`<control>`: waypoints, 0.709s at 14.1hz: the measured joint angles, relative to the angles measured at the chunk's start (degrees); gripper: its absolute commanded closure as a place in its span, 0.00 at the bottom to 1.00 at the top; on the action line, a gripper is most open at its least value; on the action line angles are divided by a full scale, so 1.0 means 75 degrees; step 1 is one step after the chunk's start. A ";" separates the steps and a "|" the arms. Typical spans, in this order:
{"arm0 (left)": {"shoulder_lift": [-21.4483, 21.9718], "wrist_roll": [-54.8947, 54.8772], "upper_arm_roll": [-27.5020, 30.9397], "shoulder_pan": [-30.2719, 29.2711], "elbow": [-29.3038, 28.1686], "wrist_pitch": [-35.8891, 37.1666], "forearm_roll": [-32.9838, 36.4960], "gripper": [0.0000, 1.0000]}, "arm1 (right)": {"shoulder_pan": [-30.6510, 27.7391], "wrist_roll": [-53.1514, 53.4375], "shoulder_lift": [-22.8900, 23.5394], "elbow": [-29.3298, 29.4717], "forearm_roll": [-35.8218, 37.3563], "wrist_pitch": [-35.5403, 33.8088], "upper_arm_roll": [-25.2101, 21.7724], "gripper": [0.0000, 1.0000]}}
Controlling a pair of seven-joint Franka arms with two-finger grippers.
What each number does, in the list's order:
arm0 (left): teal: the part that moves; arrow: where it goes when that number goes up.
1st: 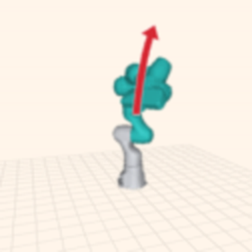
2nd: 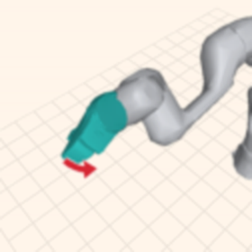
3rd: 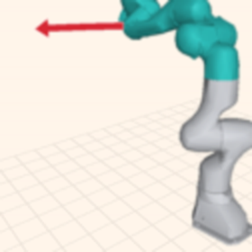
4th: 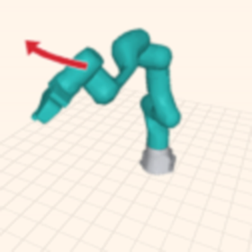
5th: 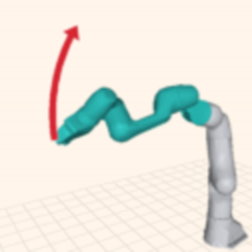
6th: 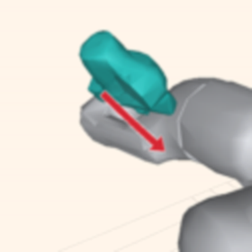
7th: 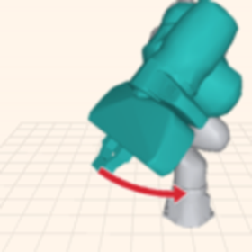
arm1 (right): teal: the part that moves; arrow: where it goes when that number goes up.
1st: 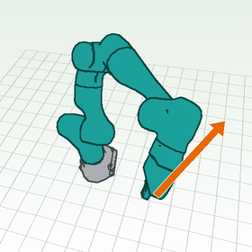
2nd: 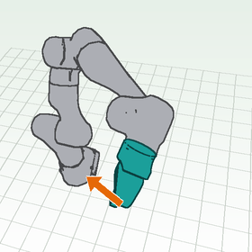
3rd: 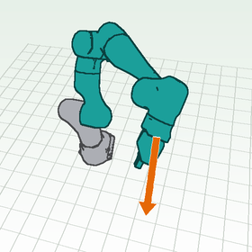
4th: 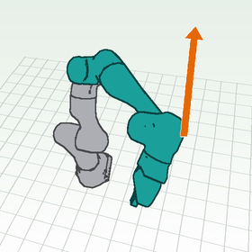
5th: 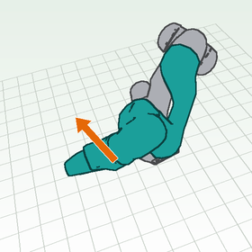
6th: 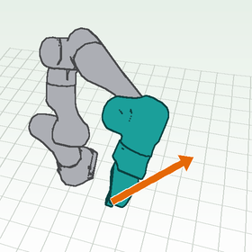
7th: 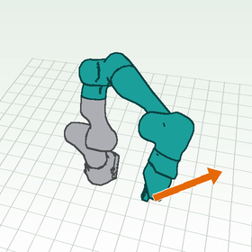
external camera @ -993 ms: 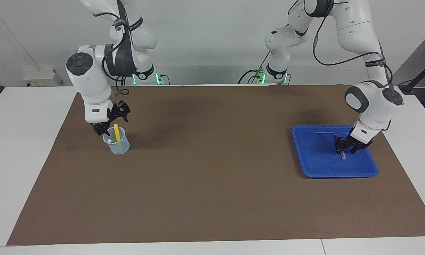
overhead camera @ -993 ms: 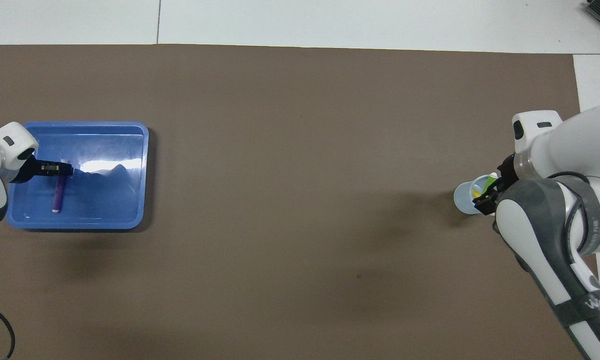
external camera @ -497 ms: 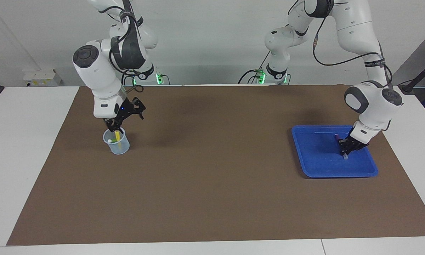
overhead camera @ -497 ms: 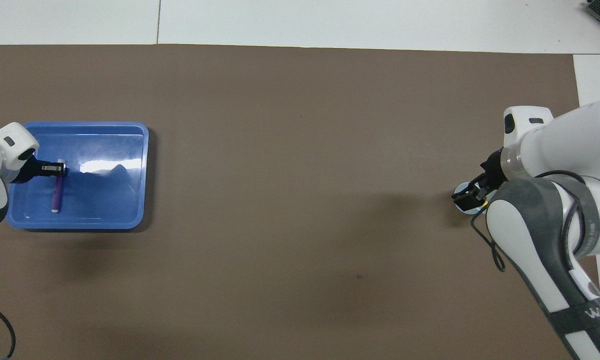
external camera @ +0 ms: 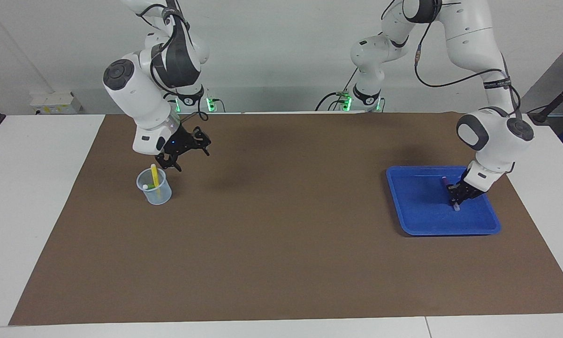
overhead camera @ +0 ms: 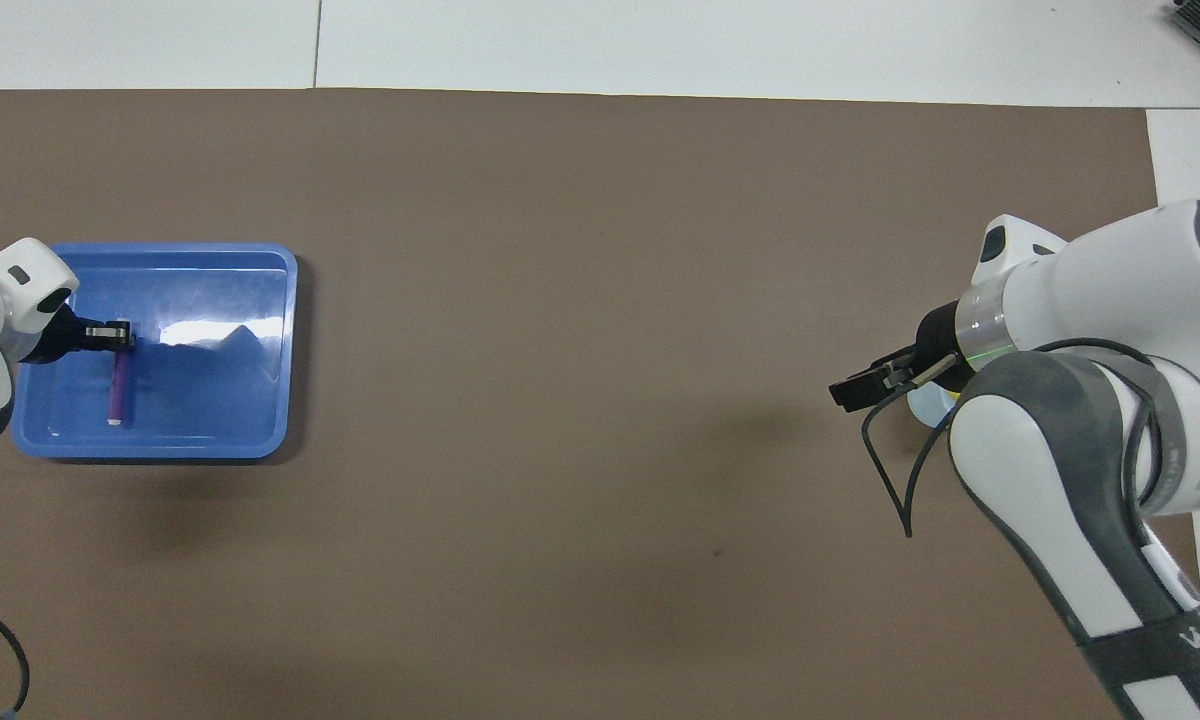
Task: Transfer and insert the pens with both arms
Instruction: 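Grasp the purple pen with the left gripper while the right gripper returns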
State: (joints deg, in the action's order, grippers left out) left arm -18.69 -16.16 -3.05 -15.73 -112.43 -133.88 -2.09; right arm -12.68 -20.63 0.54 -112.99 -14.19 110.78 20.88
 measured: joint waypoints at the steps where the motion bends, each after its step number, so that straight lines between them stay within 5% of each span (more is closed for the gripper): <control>1: 0.0018 0.0231 -0.0002 0.0059 0.0256 0.0447 0.0000 1.00 | 0.0056 0.0184 -0.0001 0.0004 -0.0101 -0.0006 0.0002 0.00; 6: 0.0456 0.2174 -0.0055 0.0403 0.1020 0.2058 -0.0034 1.00 | 0.0388 0.1207 -0.0011 0.0017 -0.0459 -0.0006 0.0018 0.00; 10: 0.1108 0.4725 -0.0144 0.0631 0.1057 0.2725 -0.0957 1.00 | 0.0567 0.1763 -0.0013 0.0043 -0.0901 -0.0003 0.0020 0.00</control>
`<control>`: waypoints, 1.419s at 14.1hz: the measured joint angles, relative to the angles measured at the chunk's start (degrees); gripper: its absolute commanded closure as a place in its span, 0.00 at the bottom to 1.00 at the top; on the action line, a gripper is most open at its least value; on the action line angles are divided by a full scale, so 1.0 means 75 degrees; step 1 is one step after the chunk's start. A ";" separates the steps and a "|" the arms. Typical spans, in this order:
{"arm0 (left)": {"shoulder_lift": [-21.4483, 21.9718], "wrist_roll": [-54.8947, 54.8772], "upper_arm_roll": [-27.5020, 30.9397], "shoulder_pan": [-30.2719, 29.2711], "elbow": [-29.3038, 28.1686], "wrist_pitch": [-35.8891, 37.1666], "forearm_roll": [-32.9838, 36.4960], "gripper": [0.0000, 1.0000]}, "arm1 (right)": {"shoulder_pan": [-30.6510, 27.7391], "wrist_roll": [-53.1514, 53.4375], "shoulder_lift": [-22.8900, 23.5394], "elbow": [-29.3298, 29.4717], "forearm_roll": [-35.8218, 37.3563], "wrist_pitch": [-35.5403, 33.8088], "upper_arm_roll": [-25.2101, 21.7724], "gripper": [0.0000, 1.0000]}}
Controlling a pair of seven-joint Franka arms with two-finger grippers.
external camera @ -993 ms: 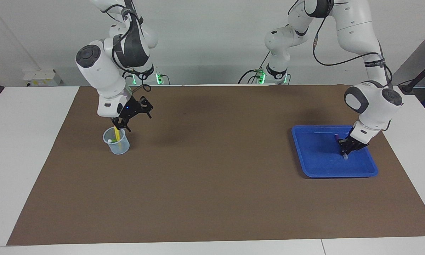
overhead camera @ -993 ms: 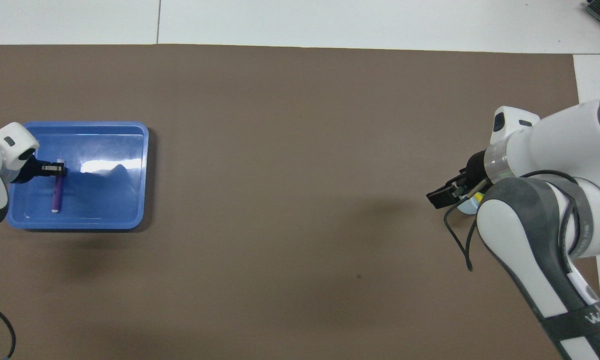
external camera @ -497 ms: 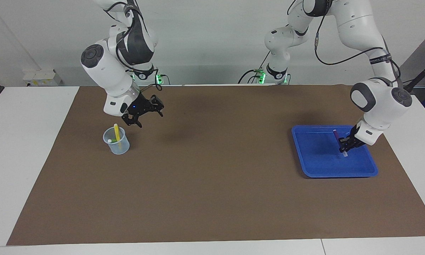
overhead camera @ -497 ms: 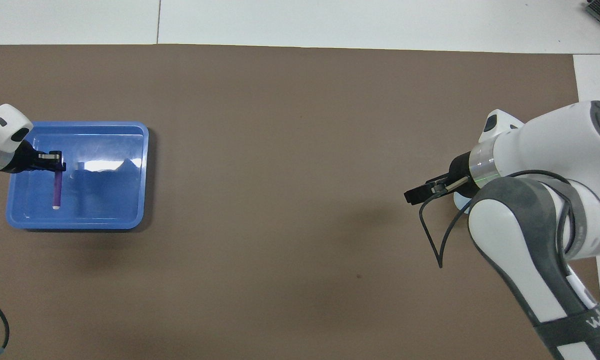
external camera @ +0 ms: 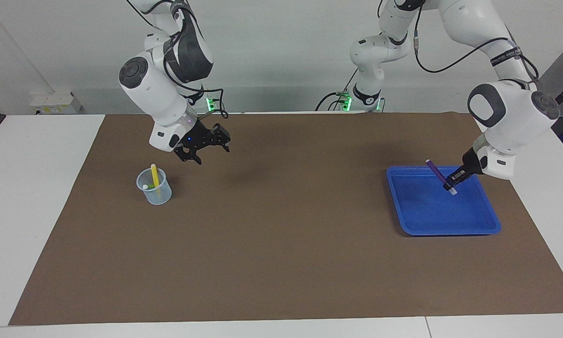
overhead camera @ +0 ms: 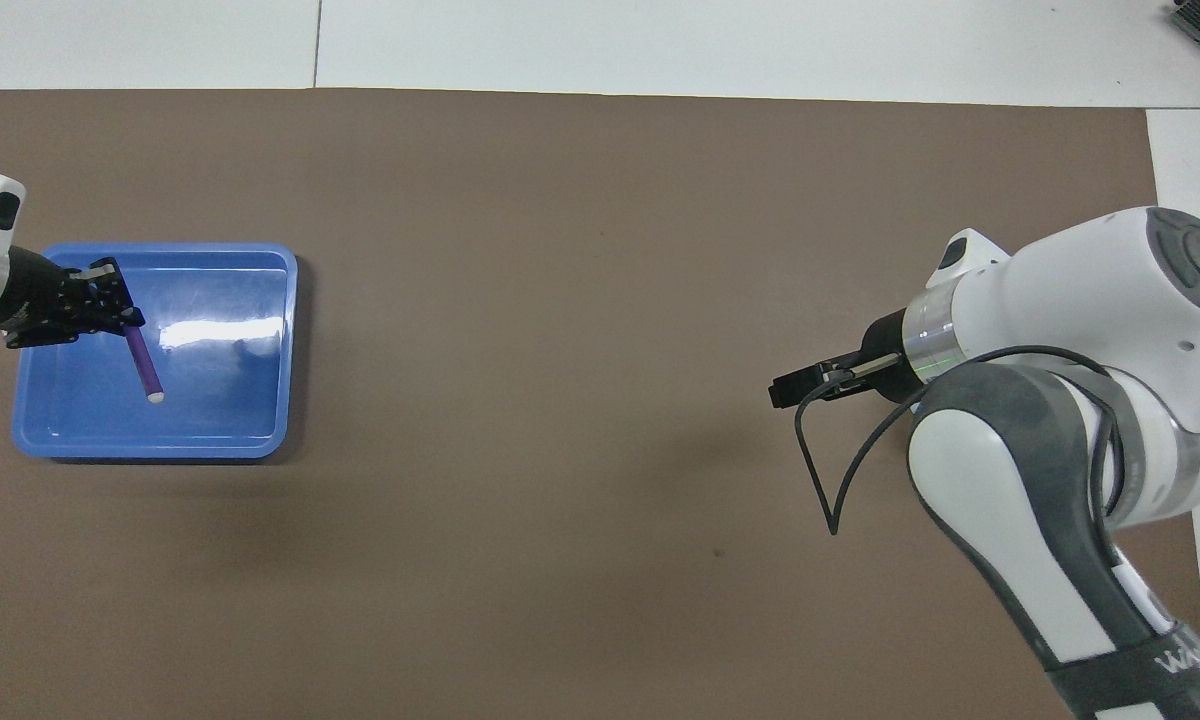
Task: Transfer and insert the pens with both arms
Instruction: 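Grasp the purple pen with the left gripper while the right gripper returns, then lift the purple pen with the left gripper toward the right gripper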
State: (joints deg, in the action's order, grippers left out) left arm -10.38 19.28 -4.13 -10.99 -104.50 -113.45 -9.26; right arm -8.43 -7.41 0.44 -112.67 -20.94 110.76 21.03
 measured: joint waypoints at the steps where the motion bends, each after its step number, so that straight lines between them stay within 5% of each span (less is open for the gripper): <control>1: 0.0184 0.0583 -0.0018 0.0046 0.0003 0.0152 -0.0245 1.00 | 0.0062 0.0255 -0.0004 0.0013 -0.0260 0.0006 0.0001 0.00; 7: 0.1190 0.3961 -0.0176 0.0159 -0.0001 0.0705 -0.1949 1.00 | 0.0279 0.1886 -0.0151 0.0241 -0.2155 0.0061 0.0007 0.00; 11: 0.1536 0.5811 -0.0209 0.0389 -0.0031 0.0744 -0.3068 1.00 | 0.0979 0.3592 -0.0207 0.0502 -0.2773 0.0903 0.0019 0.00; 20: 0.2338 0.6914 -0.0223 0.0941 -0.1121 0.0550 -0.4452 1.00 | 0.2788 0.6765 -0.0176 0.0493 -0.3120 0.3549 0.0040 0.00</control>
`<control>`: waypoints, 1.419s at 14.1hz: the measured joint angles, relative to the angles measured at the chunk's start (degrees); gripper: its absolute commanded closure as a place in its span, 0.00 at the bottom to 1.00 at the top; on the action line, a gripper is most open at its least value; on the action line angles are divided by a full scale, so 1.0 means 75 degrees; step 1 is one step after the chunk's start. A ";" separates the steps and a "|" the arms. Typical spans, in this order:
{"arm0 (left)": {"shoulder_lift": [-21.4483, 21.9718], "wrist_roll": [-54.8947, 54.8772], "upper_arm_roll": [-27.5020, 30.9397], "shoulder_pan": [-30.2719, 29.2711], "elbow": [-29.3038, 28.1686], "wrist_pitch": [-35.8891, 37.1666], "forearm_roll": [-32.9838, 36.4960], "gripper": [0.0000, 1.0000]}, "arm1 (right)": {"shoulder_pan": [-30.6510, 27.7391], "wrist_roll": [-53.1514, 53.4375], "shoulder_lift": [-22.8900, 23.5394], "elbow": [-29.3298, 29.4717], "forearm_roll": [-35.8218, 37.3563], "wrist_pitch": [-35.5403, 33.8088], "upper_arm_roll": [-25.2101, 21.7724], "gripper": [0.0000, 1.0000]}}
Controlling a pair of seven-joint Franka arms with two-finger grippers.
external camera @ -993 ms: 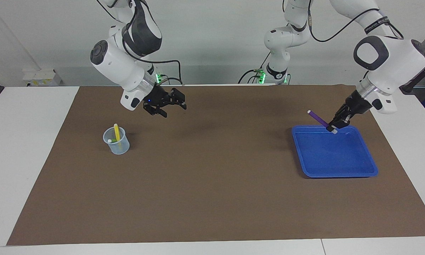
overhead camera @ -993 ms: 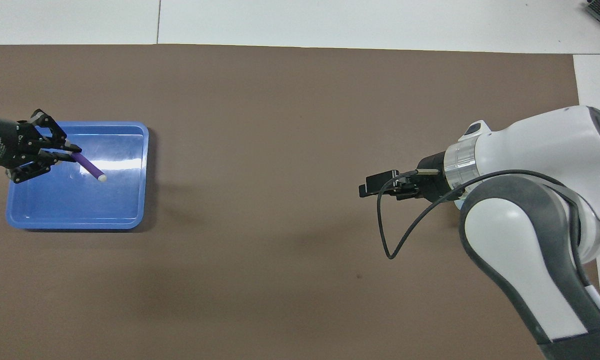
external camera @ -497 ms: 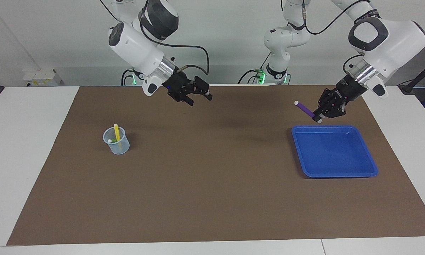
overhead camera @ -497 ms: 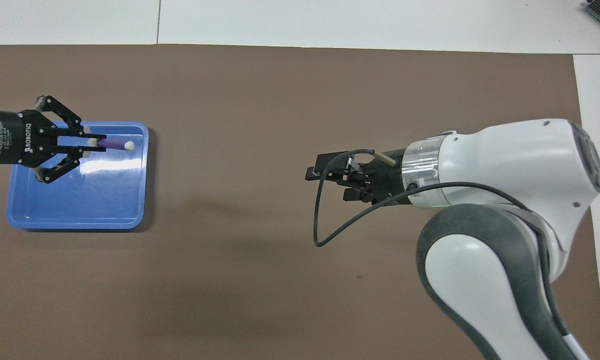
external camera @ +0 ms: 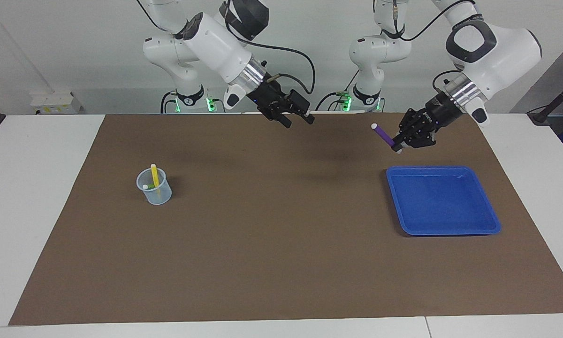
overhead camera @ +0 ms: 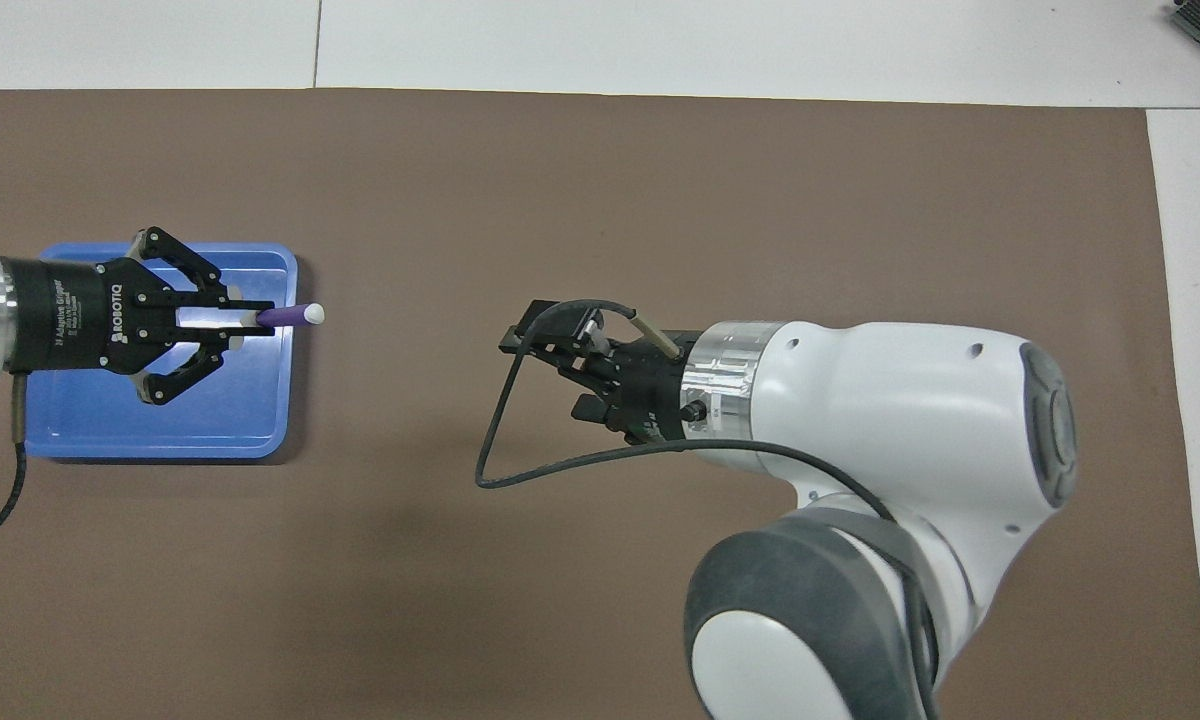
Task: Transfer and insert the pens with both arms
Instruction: 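Lift the purple pen with the left gripper toward the right gripper, then grasp the purple pen with the right gripper from the left gripper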
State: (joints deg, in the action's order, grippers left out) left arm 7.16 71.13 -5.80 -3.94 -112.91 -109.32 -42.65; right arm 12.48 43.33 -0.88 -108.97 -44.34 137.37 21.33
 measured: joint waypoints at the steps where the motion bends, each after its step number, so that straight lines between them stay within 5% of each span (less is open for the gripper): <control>1: 0.0130 0.0102 -0.0001 0.0144 -0.0176 -0.0123 -0.0011 1.00 | 0.0234 0.0237 0.0020 -0.0005 0.0000 0.0424 0.0001 0.00; 14: 0.0976 0.2195 0.0007 0.0771 -0.1271 -0.0923 -0.0030 1.00 | 0.1988 0.0747 0.0760 -0.0033 -0.0005 0.3623 0.0000 0.00; 17: 0.1091 0.2206 0.0000 0.0773 -0.1402 -0.0935 -0.0030 1.00 | 0.2108 0.0750 0.0996 0.0177 -0.0005 0.3777 -0.0006 0.24; 20: 0.1199 0.2207 -0.0018 0.0777 -0.1512 -0.0953 -0.0030 1.00 | 0.2103 0.0749 0.1205 0.0344 -0.0005 0.3895 -0.0031 0.36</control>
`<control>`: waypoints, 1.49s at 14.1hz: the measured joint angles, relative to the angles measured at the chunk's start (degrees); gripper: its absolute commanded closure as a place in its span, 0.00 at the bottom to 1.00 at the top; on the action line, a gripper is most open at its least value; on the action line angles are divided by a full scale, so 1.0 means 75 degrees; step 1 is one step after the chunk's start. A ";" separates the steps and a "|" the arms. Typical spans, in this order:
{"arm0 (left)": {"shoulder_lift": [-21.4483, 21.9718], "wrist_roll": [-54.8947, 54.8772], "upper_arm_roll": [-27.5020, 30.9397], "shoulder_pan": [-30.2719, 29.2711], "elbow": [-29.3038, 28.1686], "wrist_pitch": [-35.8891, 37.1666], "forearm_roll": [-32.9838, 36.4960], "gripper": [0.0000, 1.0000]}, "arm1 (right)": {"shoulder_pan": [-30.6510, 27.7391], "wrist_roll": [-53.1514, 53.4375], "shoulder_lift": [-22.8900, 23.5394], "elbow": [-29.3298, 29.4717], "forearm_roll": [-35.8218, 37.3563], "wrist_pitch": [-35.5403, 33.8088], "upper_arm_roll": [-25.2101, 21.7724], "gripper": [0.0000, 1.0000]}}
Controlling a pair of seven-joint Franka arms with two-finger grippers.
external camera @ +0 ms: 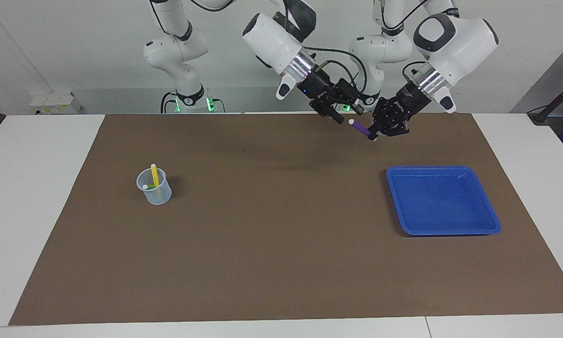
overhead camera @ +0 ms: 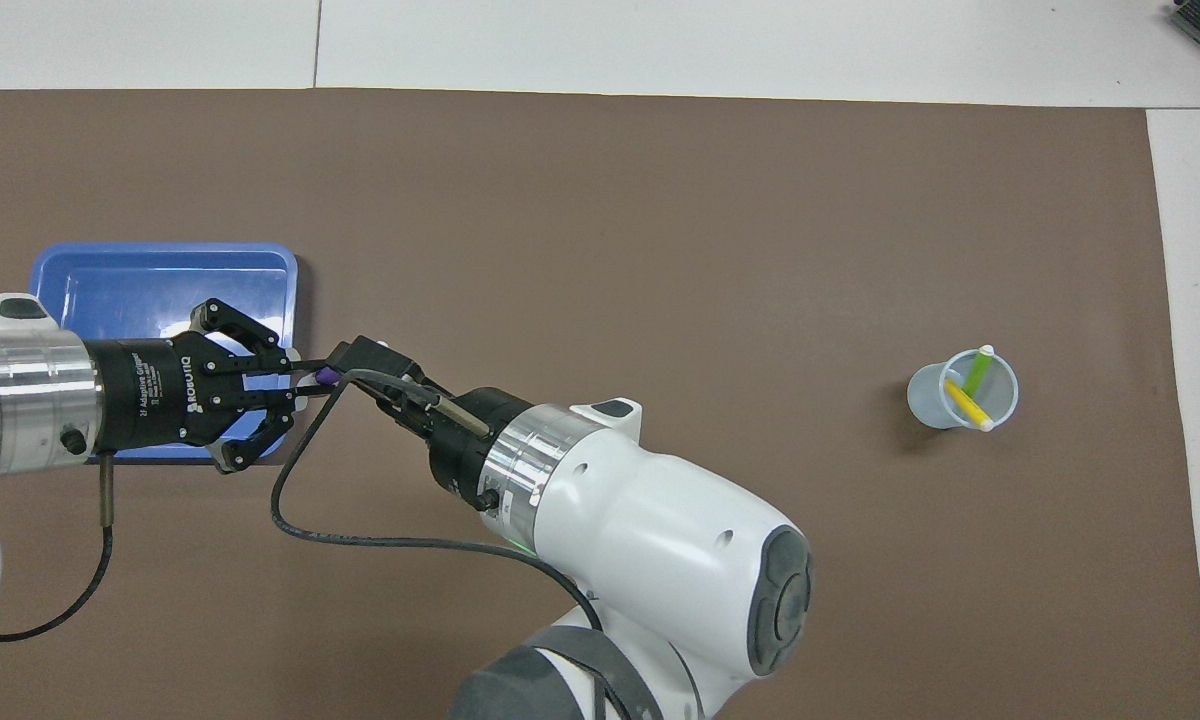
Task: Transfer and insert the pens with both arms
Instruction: 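Grasp the purple pen with the right gripper from the left gripper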
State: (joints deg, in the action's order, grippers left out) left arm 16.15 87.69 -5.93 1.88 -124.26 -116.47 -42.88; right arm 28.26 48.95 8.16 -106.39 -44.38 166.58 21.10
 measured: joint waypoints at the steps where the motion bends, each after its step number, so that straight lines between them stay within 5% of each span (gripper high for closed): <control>1: 0.0020 0.0001 -0.0009 0.0001 -0.0018 -0.0003 0.0000 1.00 | 0.0000 0.0000 0.0038 0.0040 0.0000 0.0034 0.0000 0.37; 16: 0.0153 0.0002 -0.0013 0.0004 -0.0084 -0.0008 0.0001 1.00 | -0.0017 -0.0060 0.0306 0.0324 0.0001 0.0044 -0.0050 0.69; 20: 0.0184 -0.0033 0.0009 0.0003 -0.0095 -0.0025 0.0033 1.00 | -0.0029 -0.0376 0.0344 0.0279 0.0001 0.0038 -0.0074 1.00; 21: 0.0184 -0.0021 0.0009 0.0003 -0.0102 -0.0031 0.0033 1.00 | -0.0029 -0.0410 0.0350 0.0283 0.0001 0.0038 -0.0073 1.00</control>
State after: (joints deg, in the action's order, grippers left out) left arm 17.53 87.53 -5.87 1.91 -125.02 -116.70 -42.63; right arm 28.04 45.87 10.78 -104.26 -44.37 166.87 20.55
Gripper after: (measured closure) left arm 0.833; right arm 0.789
